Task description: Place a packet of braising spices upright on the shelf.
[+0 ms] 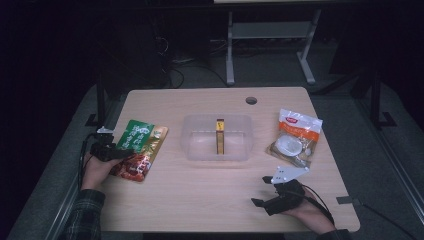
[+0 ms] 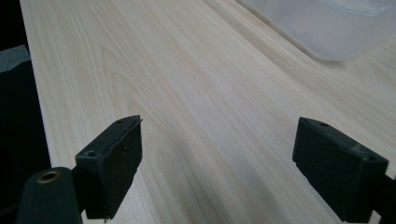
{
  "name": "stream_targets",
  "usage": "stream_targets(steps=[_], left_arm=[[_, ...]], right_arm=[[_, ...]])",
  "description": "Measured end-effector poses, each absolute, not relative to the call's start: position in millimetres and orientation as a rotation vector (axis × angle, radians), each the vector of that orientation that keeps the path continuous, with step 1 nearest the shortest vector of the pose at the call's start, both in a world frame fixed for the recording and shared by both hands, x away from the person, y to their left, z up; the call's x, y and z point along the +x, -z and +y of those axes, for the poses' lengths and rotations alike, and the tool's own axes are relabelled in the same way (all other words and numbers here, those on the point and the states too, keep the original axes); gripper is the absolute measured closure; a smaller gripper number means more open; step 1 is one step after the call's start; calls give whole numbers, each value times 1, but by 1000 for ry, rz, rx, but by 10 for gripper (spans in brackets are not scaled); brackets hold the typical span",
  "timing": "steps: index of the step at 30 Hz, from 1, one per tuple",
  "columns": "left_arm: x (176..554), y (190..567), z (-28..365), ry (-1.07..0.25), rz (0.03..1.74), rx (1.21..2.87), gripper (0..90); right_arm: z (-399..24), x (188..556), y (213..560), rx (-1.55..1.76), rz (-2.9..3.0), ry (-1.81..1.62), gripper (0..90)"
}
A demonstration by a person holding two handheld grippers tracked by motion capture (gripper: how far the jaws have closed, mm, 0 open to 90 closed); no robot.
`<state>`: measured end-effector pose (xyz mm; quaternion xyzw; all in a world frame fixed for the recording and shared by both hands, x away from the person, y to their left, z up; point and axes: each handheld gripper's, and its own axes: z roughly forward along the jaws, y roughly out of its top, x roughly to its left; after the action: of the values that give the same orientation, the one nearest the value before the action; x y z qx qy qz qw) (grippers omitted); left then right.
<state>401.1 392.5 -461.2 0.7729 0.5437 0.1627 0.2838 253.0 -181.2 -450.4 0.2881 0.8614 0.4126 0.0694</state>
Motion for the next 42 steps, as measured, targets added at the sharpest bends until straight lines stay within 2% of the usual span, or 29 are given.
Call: stream_targets(steps=[7,11,12,15,18,19,20,22,24,25,32,42], left_arm=[[399,461,391,-434,1442,2078,149],[398,457,387,-447,1442,2106,304],[398,457,385,-456,1434,2122,304],[397,455,382,-467,1434,2135,407],[397,455,380,-478,1434,2135,529],[397,454,381,-478,1434,2131,529],[397,454,381,-475,1438,2125,616],[397,454,382,-465,1433,2122,709],[397,454,383,-463,1430,2118,739],[397,454,383,-457,1433,2113,785],[398,454,388,-440,1415,2086,883],[391,442,391,-413,1350,2030,892]], right_arm=[[-181,253,450,865,2590,-1239,153],[-182,253,450,867,2588,-1241,153],[-182,253,450,866,2588,-1240,153],[-182,253,449,867,2587,-1236,153],[-181,252,449,868,2588,-1240,154],[-181,252,449,868,2588,-1240,154],[-181,252,449,867,2588,-1239,153],[-181,252,449,871,2589,-1238,153],[-181,252,449,870,2589,-1238,153],[-181,253,449,875,2587,-1239,154],[-181,252,449,873,2589,-1239,154],[-182,253,447,861,2586,-1249,152]])
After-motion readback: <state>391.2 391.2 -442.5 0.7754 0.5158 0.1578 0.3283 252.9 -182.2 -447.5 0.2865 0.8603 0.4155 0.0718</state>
